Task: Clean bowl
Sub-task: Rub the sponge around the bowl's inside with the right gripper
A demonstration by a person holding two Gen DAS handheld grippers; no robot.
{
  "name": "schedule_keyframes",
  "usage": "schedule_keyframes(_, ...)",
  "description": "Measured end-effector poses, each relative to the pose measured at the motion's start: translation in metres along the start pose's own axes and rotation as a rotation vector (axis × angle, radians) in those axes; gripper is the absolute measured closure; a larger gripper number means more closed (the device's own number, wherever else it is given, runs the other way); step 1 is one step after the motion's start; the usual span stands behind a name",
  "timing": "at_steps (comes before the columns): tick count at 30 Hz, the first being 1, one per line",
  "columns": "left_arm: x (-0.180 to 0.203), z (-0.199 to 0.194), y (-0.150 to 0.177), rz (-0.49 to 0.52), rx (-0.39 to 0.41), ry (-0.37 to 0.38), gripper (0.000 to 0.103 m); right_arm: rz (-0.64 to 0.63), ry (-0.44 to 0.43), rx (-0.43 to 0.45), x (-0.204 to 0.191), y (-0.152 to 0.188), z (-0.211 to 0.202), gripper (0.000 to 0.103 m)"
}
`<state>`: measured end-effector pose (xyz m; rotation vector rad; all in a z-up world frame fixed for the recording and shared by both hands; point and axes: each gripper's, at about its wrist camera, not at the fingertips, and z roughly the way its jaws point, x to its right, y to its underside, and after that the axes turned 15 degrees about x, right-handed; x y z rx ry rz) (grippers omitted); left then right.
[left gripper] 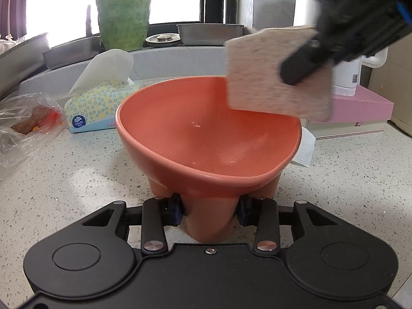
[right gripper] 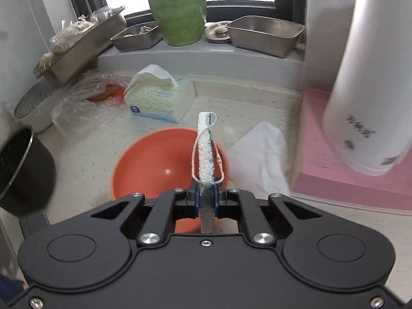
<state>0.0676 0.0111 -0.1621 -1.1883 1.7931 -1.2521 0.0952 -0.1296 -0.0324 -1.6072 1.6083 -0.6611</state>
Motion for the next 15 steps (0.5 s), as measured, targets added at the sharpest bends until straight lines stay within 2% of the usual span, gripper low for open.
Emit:
schedule_keyframes(5, 0.000, 0.000, 0.000, 0.000, 0.001, 0.001, 0.065, 0.021, -0.058, -0.027, 0.003, 0.006, -0.012, 0.092)
schedule_keyframes(11, -0.001, 0.000, 0.000, -0.001, 0.000, 0.003, 0.065, 0.014, -0.155, -0.093, -0.023, 0.016, -0.002, 0.092)
schedule_keyframes(15, -0.001, 0.000, 0.000, -0.004, 0.000, 0.003, 0.064, -0.039, -0.184, -0.086, -0.043, 0.011, 0.005, 0.092)
